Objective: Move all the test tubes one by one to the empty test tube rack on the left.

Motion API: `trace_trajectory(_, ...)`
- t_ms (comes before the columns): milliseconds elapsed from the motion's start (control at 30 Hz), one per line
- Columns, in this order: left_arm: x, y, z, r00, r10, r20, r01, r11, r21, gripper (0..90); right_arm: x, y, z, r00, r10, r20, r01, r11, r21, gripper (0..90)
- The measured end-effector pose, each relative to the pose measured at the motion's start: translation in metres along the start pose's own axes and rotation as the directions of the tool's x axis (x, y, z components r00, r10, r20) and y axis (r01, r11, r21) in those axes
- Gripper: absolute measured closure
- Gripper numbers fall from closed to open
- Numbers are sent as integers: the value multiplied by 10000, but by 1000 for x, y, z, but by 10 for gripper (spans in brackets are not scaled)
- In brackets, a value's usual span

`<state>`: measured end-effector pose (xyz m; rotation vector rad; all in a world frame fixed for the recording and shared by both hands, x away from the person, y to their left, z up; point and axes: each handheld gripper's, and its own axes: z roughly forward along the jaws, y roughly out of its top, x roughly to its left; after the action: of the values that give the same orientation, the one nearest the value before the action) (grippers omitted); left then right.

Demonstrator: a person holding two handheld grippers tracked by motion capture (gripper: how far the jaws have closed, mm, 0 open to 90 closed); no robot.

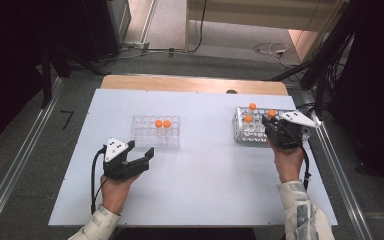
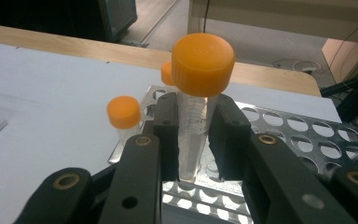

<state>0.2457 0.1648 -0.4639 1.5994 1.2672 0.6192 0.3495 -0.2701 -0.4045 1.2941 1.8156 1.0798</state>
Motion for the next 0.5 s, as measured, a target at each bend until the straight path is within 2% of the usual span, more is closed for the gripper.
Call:
trace_trajectory(233,0,0,0,10000,9,-39,-9,10000,26,253,3,-4,-21,9994,-238,-270,233,9995,-195,718)
trace_trajectory(500,-1,-1,0,10000,11,-35,-11,10000,35,254,10,-18,-37,9956,-481,-807,465,9987,-213,720)
